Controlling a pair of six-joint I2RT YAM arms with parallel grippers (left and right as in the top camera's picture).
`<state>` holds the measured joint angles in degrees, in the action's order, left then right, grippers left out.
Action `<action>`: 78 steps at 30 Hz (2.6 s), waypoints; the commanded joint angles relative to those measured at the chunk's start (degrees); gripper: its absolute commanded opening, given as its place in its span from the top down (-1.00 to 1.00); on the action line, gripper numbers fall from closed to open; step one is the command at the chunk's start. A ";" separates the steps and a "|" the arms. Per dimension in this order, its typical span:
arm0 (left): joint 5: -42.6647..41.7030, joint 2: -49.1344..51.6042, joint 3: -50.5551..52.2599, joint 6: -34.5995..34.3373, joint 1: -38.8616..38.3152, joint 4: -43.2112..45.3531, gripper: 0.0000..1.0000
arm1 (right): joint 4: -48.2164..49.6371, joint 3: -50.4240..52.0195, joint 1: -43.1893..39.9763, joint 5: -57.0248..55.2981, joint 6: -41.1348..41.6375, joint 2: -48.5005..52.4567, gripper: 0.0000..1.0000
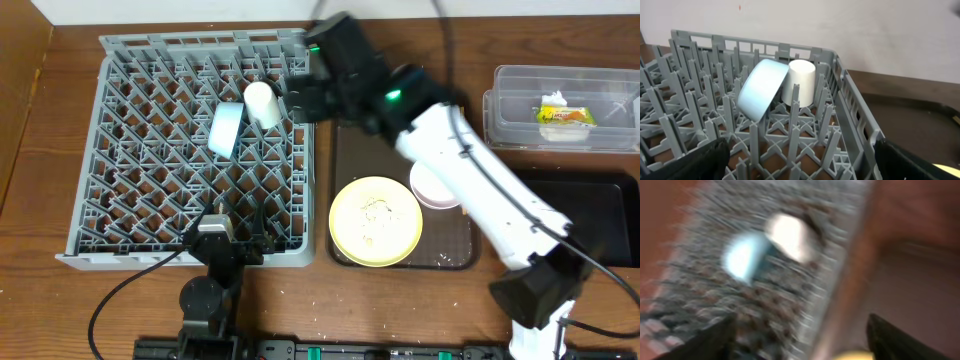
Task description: Sort waste into correct bins and load items into the dishwasher
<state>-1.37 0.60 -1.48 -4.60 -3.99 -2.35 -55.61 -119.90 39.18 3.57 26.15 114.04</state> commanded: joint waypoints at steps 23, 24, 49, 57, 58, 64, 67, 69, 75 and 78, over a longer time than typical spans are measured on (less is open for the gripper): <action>0.90 -0.37 1.25 0.31 -0.37 -1.79 -0.87 | -25.44 10.40 -10.36 -10.95 1.77 -1.33 -0.99; 0.87 -0.37 1.25 0.31 -0.37 -1.79 -0.88 | -25.59 10.40 -10.58 -11.08 0.94 -1.53 -0.99; 1.05 6.01 -15.65 0.37 9.49 11.50 -0.88 | -27.71 10.40 -12.24 -10.88 -1.20 -1.64 -0.99; 15.78 20.52 -32.94 5.73 21.73 -8.37 -0.88 | -27.47 10.40 -12.22 -10.86 -1.18 -1.64 -0.98; 16.55 22.53 -34.49 6.86 23.28 -9.66 -0.88 | -27.47 10.40 -12.22 -10.86 -1.18 -1.64 -0.98; 16.94 30.99 -41.03 8.02 32.00 -11.34 -0.87 | -27.30 10.43 -12.24 -10.84 -1.16 -1.64 -0.99; 25.40 32.85 -41.05 8.02 33.86 -11.78 -0.88 | -27.06 10.43 -12.22 -10.84 -1.16 -1.64 -0.99; 30.53 33.40 -41.05 7.98 33.86 -11.76 -0.88 | -27.02 10.43 -12.22 -10.84 -1.16 -1.64 -0.99; 32.06 33.64 -41.05 8.00 33.75 -15.76 -0.87 | -26.47 10.47 -12.22 -9.73 -0.48 -1.64 -0.99; 32.06 33.64 -41.03 8.00 33.75 -19.65 -0.87 | -26.67 10.58 -12.22 -9.31 -0.35 -1.64 -0.98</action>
<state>28.64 34.30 -41.21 2.98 29.54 -19.59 -82.19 -109.30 27.20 -6.04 25.58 114.13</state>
